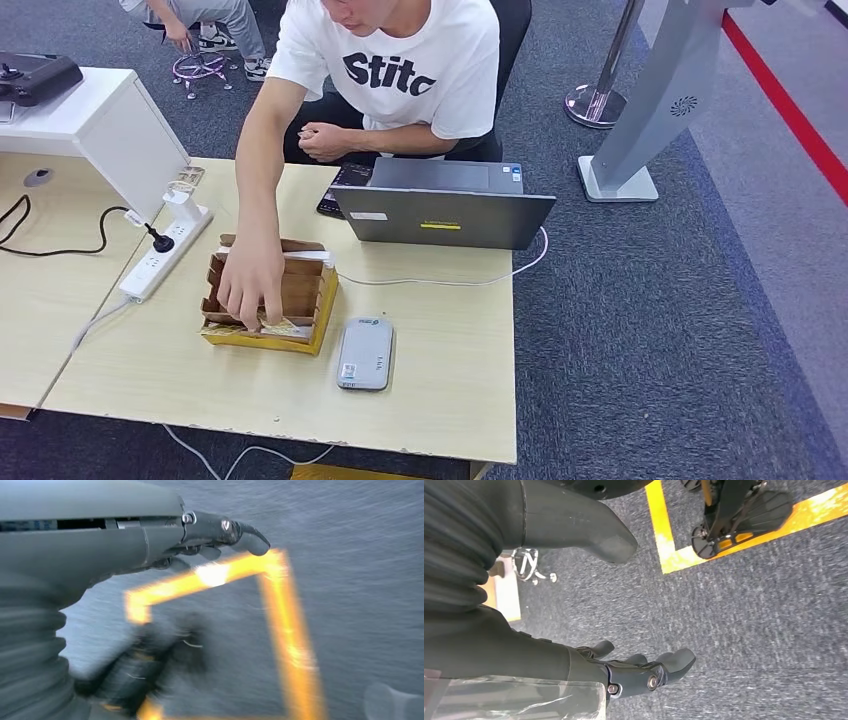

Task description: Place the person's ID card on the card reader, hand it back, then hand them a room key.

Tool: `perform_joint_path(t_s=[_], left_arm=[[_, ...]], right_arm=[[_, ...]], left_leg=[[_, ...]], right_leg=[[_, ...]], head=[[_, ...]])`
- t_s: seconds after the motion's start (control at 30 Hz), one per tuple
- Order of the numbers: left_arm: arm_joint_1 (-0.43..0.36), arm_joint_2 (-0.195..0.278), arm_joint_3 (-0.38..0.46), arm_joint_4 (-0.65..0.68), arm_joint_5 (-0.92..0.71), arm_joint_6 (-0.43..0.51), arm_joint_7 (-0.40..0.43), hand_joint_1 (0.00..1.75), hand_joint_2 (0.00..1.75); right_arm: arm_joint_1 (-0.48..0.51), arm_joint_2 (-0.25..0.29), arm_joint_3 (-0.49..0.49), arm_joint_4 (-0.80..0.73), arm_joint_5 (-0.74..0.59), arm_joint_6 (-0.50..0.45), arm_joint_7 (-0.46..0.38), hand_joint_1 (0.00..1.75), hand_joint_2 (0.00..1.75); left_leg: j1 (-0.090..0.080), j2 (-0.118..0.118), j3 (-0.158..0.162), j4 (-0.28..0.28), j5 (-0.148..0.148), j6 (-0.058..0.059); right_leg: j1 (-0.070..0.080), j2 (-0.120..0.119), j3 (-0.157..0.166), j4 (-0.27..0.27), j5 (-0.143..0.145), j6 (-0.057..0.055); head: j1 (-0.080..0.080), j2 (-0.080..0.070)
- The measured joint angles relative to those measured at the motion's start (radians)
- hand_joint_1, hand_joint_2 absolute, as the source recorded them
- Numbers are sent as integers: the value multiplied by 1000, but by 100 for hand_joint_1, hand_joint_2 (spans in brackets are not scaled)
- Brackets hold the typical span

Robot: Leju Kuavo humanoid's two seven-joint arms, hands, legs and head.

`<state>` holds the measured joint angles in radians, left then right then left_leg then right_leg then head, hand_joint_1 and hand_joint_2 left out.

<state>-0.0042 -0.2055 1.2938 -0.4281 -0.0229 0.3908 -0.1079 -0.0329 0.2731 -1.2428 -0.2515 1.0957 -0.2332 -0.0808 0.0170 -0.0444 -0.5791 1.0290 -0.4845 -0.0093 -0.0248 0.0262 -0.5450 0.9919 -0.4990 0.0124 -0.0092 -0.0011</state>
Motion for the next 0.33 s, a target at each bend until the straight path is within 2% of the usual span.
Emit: perform_joint_path(t_s=[0.03,0.1,0.13,0.33], left_arm=[[-5,-3,-4,28,-27,13,29,175,175],[-11,-10,-20,72,-74,-2,50,175,175],[-14,-13,-31,88,-95,-18,49,175,175],[-21,-11,-109,137,-214,-73,13,175,175]], right_arm=[[0,0,0,1,1,2,6,52,175],[2,0,0,2,3,15,13,138,175],[2,-1,0,2,6,26,14,175,175],[5,-3,3,2,32,73,10,175,175]], left_leg=[[0,0,0,0,0,0],[0,0,0,0,0,0],[0,0,0,0,0,0],[1,1,1,0,0,0]], right_leg=[[0,0,0,0,0,0],[0,0,0,0,0,0],[0,0,0,0,0,0],[1,0,0,1,0,0]], head=[[0,0],[0,0],[0,0],[0,0]])
